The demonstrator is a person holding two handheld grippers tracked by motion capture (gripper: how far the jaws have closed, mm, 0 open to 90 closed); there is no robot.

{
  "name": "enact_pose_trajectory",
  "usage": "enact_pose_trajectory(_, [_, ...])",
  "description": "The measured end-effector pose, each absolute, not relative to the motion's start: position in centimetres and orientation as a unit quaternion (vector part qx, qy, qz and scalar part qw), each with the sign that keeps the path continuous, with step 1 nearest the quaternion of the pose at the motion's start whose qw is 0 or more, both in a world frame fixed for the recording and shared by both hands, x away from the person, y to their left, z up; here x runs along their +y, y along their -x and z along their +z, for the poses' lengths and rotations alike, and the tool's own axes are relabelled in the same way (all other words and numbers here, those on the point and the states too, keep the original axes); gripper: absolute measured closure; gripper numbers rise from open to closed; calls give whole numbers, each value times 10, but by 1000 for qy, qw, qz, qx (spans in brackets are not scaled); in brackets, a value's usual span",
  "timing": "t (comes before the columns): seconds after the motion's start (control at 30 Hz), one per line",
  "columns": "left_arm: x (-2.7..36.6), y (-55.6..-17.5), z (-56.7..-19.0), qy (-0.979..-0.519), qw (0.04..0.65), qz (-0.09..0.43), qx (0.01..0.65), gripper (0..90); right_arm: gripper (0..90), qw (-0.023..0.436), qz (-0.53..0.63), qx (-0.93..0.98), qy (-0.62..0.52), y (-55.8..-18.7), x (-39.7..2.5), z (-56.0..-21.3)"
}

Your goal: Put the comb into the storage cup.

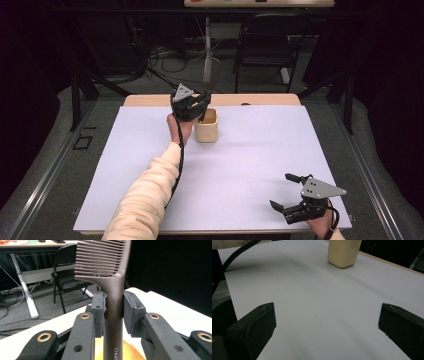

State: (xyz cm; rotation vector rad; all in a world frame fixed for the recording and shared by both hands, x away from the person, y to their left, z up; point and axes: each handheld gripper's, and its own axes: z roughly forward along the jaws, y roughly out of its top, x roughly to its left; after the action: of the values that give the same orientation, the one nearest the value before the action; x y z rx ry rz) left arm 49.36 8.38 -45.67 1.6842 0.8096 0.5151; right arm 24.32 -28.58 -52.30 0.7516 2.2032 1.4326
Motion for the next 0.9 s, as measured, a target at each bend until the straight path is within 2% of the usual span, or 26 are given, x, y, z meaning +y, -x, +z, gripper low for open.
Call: enact_pose_trajectory(0.9, [81, -498, -468, -734, 546, 204, 349, 719, 10, 202, 513, 789, -270, -243, -286, -523])
